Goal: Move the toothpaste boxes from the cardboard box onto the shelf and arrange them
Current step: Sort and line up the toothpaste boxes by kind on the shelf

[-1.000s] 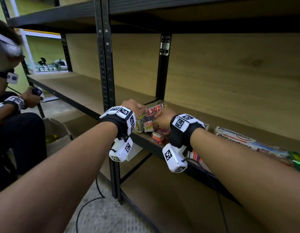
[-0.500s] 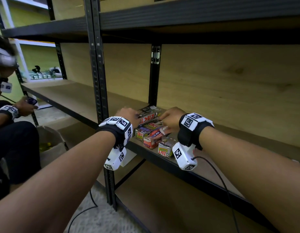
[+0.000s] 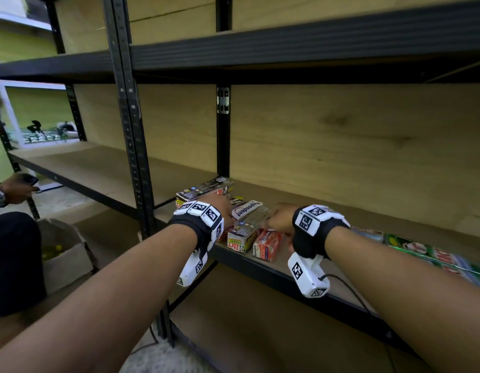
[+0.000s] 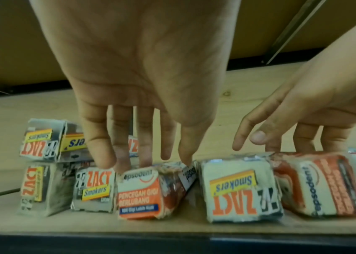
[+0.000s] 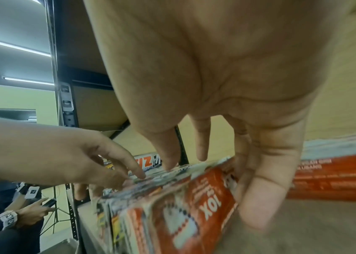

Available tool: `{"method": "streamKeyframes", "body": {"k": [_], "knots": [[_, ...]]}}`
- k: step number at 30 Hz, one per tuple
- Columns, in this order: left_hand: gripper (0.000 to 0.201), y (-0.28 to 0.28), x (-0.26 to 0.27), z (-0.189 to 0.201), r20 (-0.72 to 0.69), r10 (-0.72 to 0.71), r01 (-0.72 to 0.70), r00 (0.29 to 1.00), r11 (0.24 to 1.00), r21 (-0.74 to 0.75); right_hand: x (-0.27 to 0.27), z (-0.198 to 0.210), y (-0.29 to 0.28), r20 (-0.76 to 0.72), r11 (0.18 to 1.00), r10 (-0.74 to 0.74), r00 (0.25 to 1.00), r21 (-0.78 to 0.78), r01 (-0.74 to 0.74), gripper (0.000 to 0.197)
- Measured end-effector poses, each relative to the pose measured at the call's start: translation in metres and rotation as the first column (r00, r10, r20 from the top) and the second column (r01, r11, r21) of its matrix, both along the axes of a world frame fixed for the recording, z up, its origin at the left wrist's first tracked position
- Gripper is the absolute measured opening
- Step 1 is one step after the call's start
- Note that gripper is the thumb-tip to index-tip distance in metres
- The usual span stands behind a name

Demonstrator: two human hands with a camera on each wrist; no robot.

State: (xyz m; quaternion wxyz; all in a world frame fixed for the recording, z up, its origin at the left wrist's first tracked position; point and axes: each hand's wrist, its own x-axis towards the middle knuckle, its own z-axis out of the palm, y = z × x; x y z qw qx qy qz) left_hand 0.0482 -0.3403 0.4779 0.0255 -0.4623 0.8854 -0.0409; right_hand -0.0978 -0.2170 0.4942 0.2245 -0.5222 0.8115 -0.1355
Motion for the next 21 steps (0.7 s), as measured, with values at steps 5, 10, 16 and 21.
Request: {"method": "streamKeyframes", "body": {"k": [5, 10, 16, 21], "knots": [[0.045, 0.002, -0.010, -0.008, 0.087, 0.006, -0.002, 0.996, 0.999, -0.040, 0.007, -0.017, -0.007, -0.001, 1.000, 0.008, 1.000, -0.007, -0.008, 0.038], [0.026, -0.004, -0.018, -0.007, 0.078, 0.080, -0.080, 0.994, 0.997, -0.007, 0.011, -0.024, -0.008, 0.096, 0.994, -0.029, 0.995, -0.099, 0.038, 0.045], [0.033, -0.027, -0.027, -0.008, 0.040, 0.184, -0.187, 0.982, 0.979, 0.079, 0.004, -0.022, 0.000, 0.233, 0.986, -0.064, 0.970, -0.133, 0.097, 0.012], [0.033, -0.034, -0.029, -0.016, 0.046, 0.176, -0.181, 0.983, 0.973, 0.142, -0.008, -0.031, 0.005, 0.428, 0.950, -0.137, 0.893, -0.198, 0.241, 0.016]]}}
